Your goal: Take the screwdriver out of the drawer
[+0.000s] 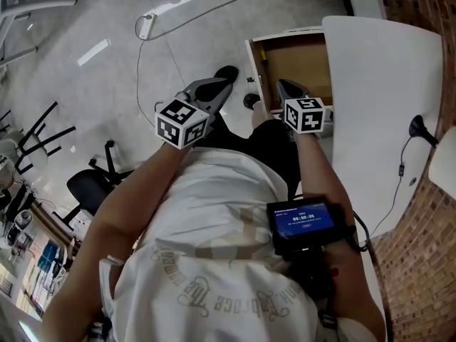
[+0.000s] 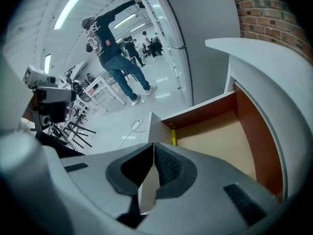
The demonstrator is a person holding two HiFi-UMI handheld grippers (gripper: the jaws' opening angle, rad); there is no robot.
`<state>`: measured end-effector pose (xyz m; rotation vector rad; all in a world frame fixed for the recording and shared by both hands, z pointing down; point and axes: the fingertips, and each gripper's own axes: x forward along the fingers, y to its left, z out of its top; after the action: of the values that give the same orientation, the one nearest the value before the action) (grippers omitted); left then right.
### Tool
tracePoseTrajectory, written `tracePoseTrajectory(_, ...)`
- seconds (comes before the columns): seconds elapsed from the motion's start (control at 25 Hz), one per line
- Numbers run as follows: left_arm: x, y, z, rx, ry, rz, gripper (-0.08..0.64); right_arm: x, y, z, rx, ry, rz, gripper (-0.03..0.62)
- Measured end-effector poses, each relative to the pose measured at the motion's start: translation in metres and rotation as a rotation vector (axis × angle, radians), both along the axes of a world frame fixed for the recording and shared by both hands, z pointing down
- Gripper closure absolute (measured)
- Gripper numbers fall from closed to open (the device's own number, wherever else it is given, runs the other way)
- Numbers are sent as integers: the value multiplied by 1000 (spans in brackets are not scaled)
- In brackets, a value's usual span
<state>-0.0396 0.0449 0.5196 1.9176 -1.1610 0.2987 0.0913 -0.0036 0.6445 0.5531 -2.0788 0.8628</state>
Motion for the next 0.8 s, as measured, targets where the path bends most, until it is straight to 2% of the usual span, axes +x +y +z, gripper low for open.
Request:
tracePoseTrajectory(0.28,11,10,11,-30,11,-40,546,2,1,20,-35,22,-75,584)
tracePoseTrajectory(0.48,12,10,33,-46,17,-61,546,-1,0,57,-75,56,-111,583)
tracePoseTrajectory(0.8,11,25,49,-75,17,-96,546,-4,-2,89,-95,70,-112,583)
